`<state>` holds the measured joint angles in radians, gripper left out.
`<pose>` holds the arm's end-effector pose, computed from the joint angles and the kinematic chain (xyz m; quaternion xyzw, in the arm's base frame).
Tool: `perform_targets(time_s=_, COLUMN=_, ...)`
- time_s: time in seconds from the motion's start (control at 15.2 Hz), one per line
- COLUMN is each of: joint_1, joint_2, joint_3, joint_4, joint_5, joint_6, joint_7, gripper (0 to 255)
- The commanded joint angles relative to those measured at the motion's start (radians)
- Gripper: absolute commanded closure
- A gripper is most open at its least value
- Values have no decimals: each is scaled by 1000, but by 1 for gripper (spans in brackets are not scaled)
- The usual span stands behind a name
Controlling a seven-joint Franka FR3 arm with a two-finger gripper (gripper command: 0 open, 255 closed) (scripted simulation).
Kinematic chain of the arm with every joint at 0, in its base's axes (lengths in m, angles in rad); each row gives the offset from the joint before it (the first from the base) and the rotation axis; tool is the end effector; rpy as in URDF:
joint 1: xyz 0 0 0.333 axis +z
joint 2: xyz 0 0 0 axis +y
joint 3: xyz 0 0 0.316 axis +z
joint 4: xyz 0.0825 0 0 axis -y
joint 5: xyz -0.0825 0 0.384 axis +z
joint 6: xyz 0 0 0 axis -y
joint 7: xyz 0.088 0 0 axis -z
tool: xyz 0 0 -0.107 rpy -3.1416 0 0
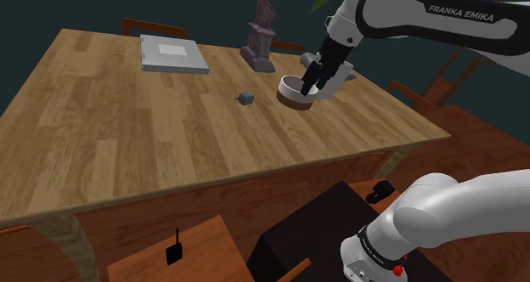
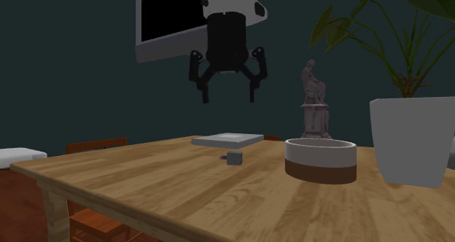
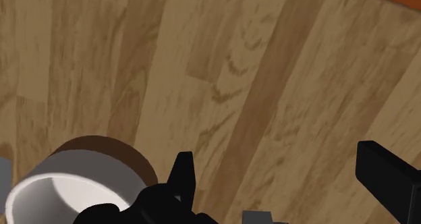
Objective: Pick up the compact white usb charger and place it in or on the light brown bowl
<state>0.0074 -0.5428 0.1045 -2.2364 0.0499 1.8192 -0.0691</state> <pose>0.3964 0.0563 0.5845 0.9949 0.0798 0.0617 0.0015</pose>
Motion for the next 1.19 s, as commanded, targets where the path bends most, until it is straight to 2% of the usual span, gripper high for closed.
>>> perform_targets(time_s=0.0, joint_1=-3, joint_2=84, joint_3=10, joint_4=47, joint_5=2, joint_6=24, joint_7=18, gripper=0)
perform_targets(time_s=0.59, joint_1=-9, joint_2=464, joint_3=48, joint_4=309, joint_5=-16, joint_6=82, joint_7=104, gripper=0)
perform_targets(time_s=1.12, joint_1=10, joint_2=817, joint_3=56, joint_4=645, joint_5=-47, joint_6=47, joint_7=174, gripper=0)
